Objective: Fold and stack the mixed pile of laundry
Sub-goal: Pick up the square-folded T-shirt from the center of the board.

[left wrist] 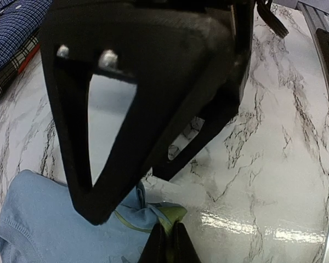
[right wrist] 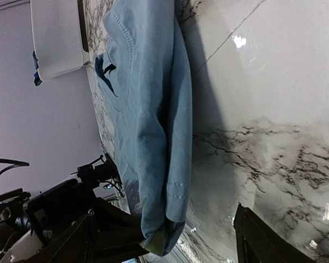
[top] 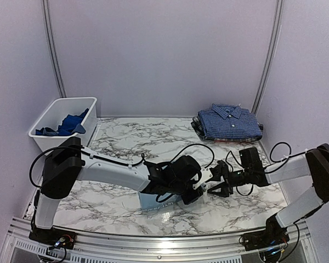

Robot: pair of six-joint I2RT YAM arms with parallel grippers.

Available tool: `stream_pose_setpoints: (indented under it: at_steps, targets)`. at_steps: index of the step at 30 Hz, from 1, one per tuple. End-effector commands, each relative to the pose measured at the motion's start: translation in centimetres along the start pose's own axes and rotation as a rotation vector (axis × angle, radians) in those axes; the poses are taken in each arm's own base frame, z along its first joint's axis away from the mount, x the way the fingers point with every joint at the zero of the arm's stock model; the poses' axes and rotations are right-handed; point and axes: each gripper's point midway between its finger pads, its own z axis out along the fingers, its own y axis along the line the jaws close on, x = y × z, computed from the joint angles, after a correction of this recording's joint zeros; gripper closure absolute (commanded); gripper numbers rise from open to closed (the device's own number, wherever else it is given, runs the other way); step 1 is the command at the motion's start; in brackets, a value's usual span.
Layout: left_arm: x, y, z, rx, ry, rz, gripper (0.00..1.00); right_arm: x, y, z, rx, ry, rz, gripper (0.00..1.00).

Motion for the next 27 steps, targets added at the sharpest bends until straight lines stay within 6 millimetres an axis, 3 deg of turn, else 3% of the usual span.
stream_pose_setpoints:
  at_steps: [1, 8, 15, 21, 27]
  targets:
    - [-2.9, -0.1, -1.9, 0.015, -0.097, -0.015, 0.94, -0.5, 1.3, 1.6, -0.06, -0.007, 0.045, 0.19]
    - [-2.9, -0.2, -2.6, 0.023, -0.119, -0.024, 0.94, -0.8, 1.2, 4.5, -0.079, 0.018, 0.135, 0.24]
    - [-2.5, -0.4, -2.9, 0.026, -0.126, -0.015, 0.93, -2.5, 1.9, 6.6, -0.094, 0.006, 0.135, 0.39]
    - [-2.5, -0.8, -3.2, 0.052, -0.131, 0.004, 0.92, -3.3, 1.4, 8.4, -0.067, 0.001, 0.134, 0.57]
    - [-2.4, -0.3, -3.6, 0.032, -0.13, 0.003, 0.87, -4.4, 1.8, 9.0, -0.048, -0.012, 0.094, 0.84]
